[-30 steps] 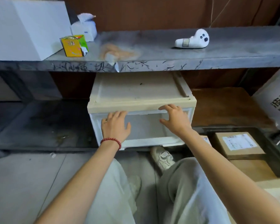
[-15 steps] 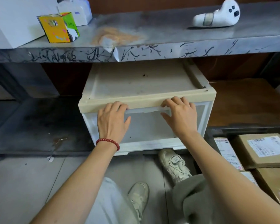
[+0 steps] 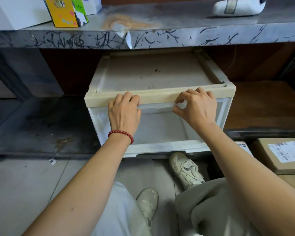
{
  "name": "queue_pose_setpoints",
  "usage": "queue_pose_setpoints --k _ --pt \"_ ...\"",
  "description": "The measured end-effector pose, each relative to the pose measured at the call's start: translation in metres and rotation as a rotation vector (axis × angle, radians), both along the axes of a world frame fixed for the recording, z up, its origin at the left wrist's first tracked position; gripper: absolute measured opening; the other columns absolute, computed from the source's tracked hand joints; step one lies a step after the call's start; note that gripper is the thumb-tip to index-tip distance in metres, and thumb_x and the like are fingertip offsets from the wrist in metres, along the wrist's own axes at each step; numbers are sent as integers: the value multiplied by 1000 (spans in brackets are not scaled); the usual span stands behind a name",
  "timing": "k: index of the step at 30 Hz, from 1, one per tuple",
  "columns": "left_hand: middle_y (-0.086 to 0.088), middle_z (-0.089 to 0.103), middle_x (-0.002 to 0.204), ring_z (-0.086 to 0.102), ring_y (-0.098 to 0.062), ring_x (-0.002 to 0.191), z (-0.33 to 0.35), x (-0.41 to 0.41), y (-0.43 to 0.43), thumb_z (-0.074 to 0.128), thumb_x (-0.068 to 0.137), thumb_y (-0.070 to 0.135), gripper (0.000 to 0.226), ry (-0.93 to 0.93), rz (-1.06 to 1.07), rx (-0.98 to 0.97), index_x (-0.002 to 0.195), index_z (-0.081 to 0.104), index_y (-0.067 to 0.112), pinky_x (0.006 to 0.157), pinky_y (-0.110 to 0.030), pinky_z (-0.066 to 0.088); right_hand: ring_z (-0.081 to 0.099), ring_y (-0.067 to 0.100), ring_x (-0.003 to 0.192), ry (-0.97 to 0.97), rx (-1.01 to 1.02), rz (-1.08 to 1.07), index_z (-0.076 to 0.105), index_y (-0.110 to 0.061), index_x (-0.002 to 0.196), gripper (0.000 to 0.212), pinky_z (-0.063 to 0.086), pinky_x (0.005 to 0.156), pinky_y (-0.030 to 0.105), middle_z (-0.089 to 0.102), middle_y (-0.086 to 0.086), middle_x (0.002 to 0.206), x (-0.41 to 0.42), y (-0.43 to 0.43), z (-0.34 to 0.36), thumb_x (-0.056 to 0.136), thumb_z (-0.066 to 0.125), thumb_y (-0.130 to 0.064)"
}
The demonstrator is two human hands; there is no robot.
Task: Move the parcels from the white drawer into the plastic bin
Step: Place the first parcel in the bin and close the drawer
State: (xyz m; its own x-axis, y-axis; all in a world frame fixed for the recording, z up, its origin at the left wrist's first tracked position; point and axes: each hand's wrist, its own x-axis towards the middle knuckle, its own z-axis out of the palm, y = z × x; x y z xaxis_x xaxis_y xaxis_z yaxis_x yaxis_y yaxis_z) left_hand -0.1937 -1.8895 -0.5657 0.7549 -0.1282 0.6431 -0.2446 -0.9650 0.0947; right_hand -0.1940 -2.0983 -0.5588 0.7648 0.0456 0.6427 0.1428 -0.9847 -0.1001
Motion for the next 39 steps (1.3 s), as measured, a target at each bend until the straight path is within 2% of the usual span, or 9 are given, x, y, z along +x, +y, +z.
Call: queue_pose_setpoints --k 7,11,15,19,21,23,27,32,39 --pt "-6 58 81 52 -29 75 -2 -4 0 75 66 8 18 34 -16 -22 78 62 11 65 -36 41 62 23 81 62 -3 65 72 -20 76 11 42 75 35 74 -3 84 -7 -4 1 73 74 -30" --pt "-9 60 91 53 -31 84 0 -10 4 70 71 11 19 87 -50 -47 89 65 8 72 -39 46 64 23 87 100 27 119 70 -20 74 12 43 75 35 74 -5 90 -11 -7 3 72 72 -32" --pt "-10 61 100 55 -32 94 2 -19 7 67 75 19 29 127 -90 -35 103 68 9 83 -40 45 64 25 88 121 34 157 67 -20 76 15 45 76 36 74 -2 93 -22 -8 4 70 69 -34" --pt "-3 56 118 50 -24 110 8 -33 11 58 85 32 39 280 -91 -11 121 60 16 92 -37 40 59 25 85 215 16 156 60 -18 94 29 36 65 30 70 1 91 -37 -10 4 74 67 -38" --pt "-1 55 121 50 -22 111 11 -43 13 57 87 36 41 335 -95 -17 124 57 20 90 -35 41 59 23 95 273 1 177 58 -20 109 38 38 66 29 68 -2 102 -45 -14 6 77 67 -40" --pt "2 56 123 52 -20 111 15 -52 15 59 87 39 42 385 -110 5 125 56 22 88 -33 42 57 19 106 353 -6 184 56 -25 120 47 44 70 30 65 -6 114 -54 -19 10 77 68 -41" --pt "4 57 121 52 -19 111 22 -72 17 61 85 42 43 416 -124 78 123 57 23 86 -31 42 55 19 111 425 -39 160 63 -30 119 45 50 76 34 63 -5 118 -75 -25 15 77 68 -45" --pt "4 58 118 50 -18 113 25 -97 21 63 82 42 44 479 -124 90 122 58 24 87 -32 43 52 17 116 488 -64 149 61 -35 121 45 46 74 32 60 -10 122 -103 -21 16 78 67 -48" --pt "7 57 114 50 -17 108 4 -152 18 65 80 43 44 465 -179 76 118 58 24 83 -29 39 51 13 113 588 -62 161 61 -36 118 45 43 72 29 58 -13 119 -154 -26 13 76 71 -48"
